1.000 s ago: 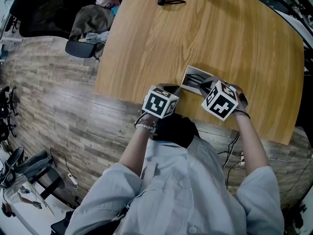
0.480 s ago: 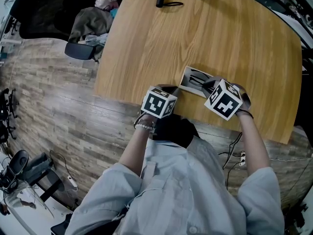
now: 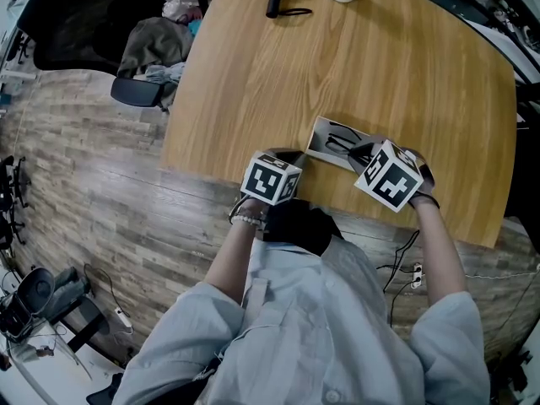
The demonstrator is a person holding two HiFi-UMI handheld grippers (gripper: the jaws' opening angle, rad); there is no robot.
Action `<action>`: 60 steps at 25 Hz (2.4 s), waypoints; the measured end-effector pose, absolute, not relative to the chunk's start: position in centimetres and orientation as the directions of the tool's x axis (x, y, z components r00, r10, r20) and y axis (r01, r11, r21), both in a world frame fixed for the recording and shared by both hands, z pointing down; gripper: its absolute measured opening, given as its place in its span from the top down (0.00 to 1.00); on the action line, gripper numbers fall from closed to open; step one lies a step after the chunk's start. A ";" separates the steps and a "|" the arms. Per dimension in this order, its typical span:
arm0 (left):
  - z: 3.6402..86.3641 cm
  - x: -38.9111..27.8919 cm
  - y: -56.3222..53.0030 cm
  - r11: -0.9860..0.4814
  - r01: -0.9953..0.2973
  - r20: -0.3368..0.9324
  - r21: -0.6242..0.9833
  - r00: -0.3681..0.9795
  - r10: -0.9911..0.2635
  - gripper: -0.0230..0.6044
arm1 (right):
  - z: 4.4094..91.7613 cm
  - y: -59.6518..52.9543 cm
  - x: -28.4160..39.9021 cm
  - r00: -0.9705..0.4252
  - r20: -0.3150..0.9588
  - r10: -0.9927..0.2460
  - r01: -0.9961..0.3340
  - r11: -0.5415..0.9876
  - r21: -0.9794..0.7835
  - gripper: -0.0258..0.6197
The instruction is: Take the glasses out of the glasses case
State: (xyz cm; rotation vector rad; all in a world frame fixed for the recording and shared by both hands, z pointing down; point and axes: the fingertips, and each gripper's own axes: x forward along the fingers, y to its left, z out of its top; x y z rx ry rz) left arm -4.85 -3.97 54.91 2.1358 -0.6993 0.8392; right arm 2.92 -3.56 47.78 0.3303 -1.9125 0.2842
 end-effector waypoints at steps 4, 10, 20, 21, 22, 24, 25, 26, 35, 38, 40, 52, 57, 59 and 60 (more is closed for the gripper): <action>54.8 -4.8 -3.9 -0.589 -0.687 0.737 0.426 0.641 -0.214 0.96 | 47.2 -2.8 3.0 -0.348 0.934 -0.087 -0.361 0.931 -0.047 0.93; 54.7 -4.8 -3.9 -0.586 -0.687 0.736 0.430 0.643 -0.213 0.96 | 46.5 -2.2 3.8 -0.354 0.930 -0.095 -0.387 0.921 -0.053 0.93; 54.8 -4.7 -3.7 -0.587 -0.686 0.738 0.431 0.642 -0.208 0.96 | 45.0 -0.8 4.3 -0.367 0.922 -0.123 -0.385 0.922 -0.031 0.93; 54.7 -4.7 -3.7 -0.587 -0.686 0.739 0.431 0.642 -0.207 0.96 | 44.8 -0.6 4.3 -0.363 0.923 -0.126 -0.377 0.926 -0.022 0.93; 54.7 -4.7 -3.7 -0.586 -0.686 0.739 0.431 0.641 -0.207 0.96 | 44.6 -0.4 4.4 -0.359 0.924 -0.128 -0.369 0.929 -0.015 0.93; 54.8 -4.7 -3.8 -0.586 -0.686 0.739 0.431 0.641 -0.207 0.96 | 44.4 -0.3 4.6 -0.355 0.925 -0.133 -0.364 0.931 -0.006 0.93; 54.8 -4.7 -3.8 -0.586 -0.686 0.740 0.431 0.641 -0.206 0.96 | 44.3 -0.2 4.8 -0.353 0.925 -0.137 -0.366 0.930 -0.002 0.93; 54.9 -4.6 -3.8 -0.587 -0.686 0.740 0.431 0.640 -0.206 0.96 | 44.3 -0.2 5.1 -0.351 0.926 -0.141 -0.370 0.929 0.001 0.93; 54.9 -4.7 -3.8 -0.589 -0.686 0.742 0.427 0.638 -0.205 0.96 | 43.7 -0.2 7.7 -0.346 0.922 -0.174 -0.446 0.895 0.001 0.93; 54.8 -4.8 -3.7 -0.590 -0.686 0.744 0.426 0.637 -0.204 0.96 | 43.6 -0.1 8.5 -0.364 0.913 -0.186 -0.493 0.870 -0.020 0.93; 54.7 -4.8 -3.6 -0.590 -0.686 0.744 0.425 0.636 -0.203 0.96 | 43.5 -0.1 9.0 -0.376 0.906 -0.196 -0.519 0.854 -0.031 0.93; 54.8 -5.0 -4.0 -0.558 -0.706 0.743 0.436 0.633 -0.220 0.96 | 45.9 0.2 13.6 -0.396 0.893 -0.216 -0.631 0.771 -0.093 0.93; 54.8 -5.1 -3.9 -0.551 -0.711 0.745 0.437 0.629 -0.222 0.96 | 47.7 0.4 15.5 -0.396 0.895 -0.207 -0.672 0.729 -0.129 0.93; 54.8 -5.1 -3.9 -0.552 -0.712 0.747 0.435 0.627 -0.221 0.96 | 48.2 0.4 16.1 -0.401 0.893 -0.203 -0.689 0.710 -0.148 0.93; 54.8 -5.1 -3.9 -0.551 -0.712 0.748 0.434 0.626 -0.220 0.96 | 48.4 0.3 16.3 -0.406 0.891 -0.203 -0.697 0.699 -0.159 0.93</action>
